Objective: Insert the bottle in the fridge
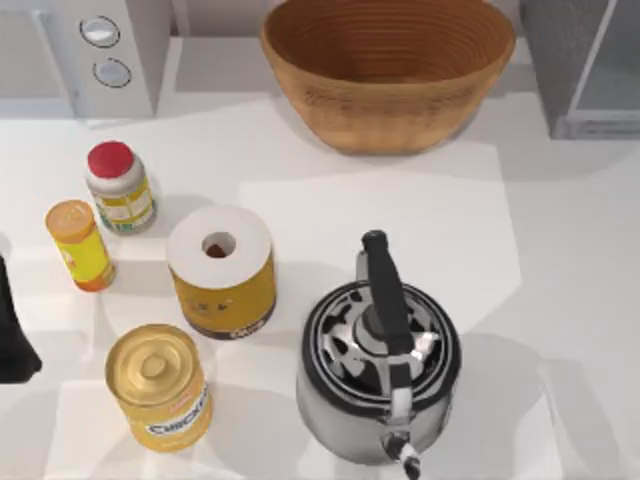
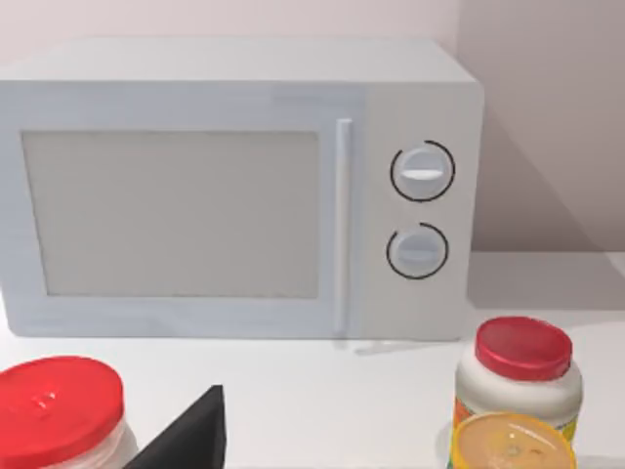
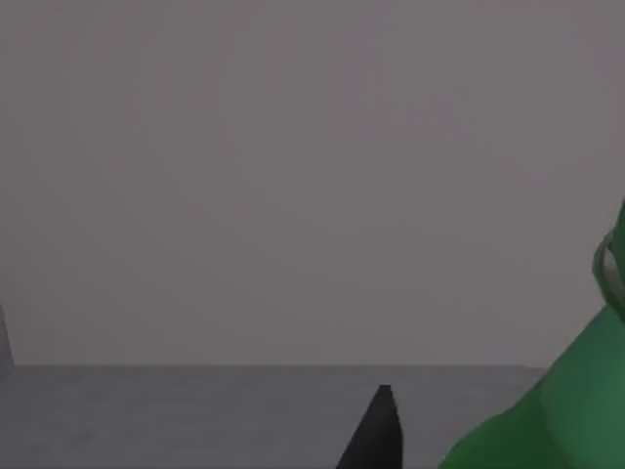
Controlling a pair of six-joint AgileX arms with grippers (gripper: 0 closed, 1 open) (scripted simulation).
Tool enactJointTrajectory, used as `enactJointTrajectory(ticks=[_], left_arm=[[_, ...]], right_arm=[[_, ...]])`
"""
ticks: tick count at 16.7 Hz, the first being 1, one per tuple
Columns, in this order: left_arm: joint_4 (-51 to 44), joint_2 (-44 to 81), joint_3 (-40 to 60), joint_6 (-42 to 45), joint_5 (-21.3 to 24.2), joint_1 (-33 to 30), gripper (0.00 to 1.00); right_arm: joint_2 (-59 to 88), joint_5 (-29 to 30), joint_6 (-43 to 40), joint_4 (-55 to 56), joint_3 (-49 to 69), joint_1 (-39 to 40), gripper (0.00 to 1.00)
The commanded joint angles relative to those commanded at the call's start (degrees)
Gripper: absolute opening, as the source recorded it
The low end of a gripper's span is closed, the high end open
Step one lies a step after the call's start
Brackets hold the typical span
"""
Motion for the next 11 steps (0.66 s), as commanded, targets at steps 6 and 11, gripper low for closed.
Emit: enactJointTrajectory(ticks=[6, 11], left_arm=[[0.0, 0.0, 0.0, 0.0, 0.0, 0.0, 1.00], [0.0, 0.0, 0.0, 0.0, 0.0, 0.0, 1.00]], right_arm=[[0.0, 0.0, 0.0, 0.0, 0.0, 0.0, 1.00], [0.0, 0.0, 0.0, 0.0, 0.0, 0.0, 1.00]])
